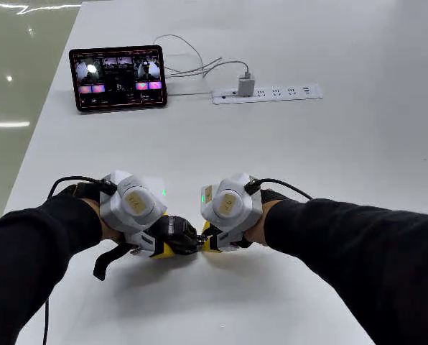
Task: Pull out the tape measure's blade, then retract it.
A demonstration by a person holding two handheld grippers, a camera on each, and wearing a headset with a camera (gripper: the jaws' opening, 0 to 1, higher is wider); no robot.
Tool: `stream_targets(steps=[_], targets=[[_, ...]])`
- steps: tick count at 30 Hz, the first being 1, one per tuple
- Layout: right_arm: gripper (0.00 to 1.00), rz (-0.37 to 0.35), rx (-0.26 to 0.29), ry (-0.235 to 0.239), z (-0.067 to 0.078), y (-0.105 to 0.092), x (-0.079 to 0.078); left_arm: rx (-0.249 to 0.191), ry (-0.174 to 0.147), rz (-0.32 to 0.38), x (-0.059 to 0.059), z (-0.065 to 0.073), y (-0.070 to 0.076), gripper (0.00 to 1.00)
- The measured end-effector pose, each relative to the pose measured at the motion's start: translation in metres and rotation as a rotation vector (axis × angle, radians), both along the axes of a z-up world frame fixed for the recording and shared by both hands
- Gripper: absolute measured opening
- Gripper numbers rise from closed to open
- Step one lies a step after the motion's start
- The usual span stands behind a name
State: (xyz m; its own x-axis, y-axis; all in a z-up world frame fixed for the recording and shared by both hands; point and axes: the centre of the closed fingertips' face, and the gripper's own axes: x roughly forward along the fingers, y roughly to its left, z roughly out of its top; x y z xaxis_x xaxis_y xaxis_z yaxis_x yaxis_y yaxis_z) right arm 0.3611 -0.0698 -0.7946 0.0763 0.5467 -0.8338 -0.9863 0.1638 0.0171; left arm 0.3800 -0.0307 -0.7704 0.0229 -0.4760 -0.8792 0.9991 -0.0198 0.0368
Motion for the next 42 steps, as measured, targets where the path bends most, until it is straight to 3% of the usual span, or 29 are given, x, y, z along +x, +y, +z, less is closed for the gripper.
stream_targets(steps=[42], targets=[[0.08,-0.006,-0.002,0.010,0.000,-0.028,-0.004,0.005,-0.003,0.005,0.000,-0.001,-0.001,0.31]])
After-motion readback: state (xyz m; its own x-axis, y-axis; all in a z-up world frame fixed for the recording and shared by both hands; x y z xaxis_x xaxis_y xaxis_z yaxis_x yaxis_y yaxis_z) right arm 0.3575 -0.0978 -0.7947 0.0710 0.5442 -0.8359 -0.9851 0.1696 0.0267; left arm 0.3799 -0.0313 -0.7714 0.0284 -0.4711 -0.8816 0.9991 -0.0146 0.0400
